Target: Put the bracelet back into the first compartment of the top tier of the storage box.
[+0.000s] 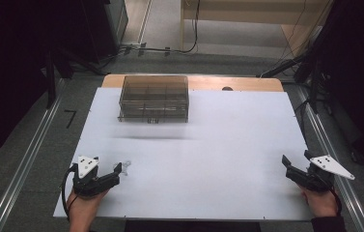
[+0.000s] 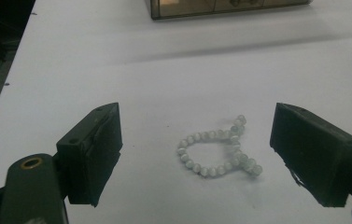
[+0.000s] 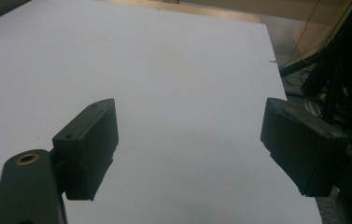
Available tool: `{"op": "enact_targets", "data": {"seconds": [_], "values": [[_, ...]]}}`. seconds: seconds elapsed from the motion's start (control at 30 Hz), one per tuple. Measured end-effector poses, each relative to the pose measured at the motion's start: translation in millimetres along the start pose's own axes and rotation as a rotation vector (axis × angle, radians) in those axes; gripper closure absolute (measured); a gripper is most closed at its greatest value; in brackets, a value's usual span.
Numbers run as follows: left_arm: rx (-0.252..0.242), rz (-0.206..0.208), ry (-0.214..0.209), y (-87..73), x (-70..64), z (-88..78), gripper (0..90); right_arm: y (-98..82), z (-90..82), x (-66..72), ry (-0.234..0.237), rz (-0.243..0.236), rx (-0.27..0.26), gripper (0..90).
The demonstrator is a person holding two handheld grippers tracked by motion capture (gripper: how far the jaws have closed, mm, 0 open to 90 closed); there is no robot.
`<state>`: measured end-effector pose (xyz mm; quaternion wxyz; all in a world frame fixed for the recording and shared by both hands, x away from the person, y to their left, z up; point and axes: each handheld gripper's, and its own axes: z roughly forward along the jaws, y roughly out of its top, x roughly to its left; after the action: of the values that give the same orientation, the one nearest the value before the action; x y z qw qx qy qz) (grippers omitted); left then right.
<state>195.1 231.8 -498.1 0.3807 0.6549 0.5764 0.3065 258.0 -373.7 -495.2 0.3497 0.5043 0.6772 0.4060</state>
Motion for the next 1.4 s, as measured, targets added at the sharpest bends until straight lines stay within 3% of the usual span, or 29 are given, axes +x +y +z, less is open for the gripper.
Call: {"op": "enact_targets", "data": {"seconds": [0.17, 0.97, 1.4], "values": [[0.004, -0.004, -0.002, -0.4, 0.4, 1.0, 17.1, 0.0, 0.4, 0.4, 0.003, 0.001, 0.003, 17.3], [0.061, 0.051, -0.030, 3.3, -9.4, 24.1, 19.6, -0.2, 2.7, 2.4, 0.010, -0.007, 0.019, 16.5], [0.065, 0.051, -0.031, 4.8, -10.8, 28.6, 22.0, -0.2, 3.5, 2.8, 0.014, -0.007, 0.021, 16.4]]}}
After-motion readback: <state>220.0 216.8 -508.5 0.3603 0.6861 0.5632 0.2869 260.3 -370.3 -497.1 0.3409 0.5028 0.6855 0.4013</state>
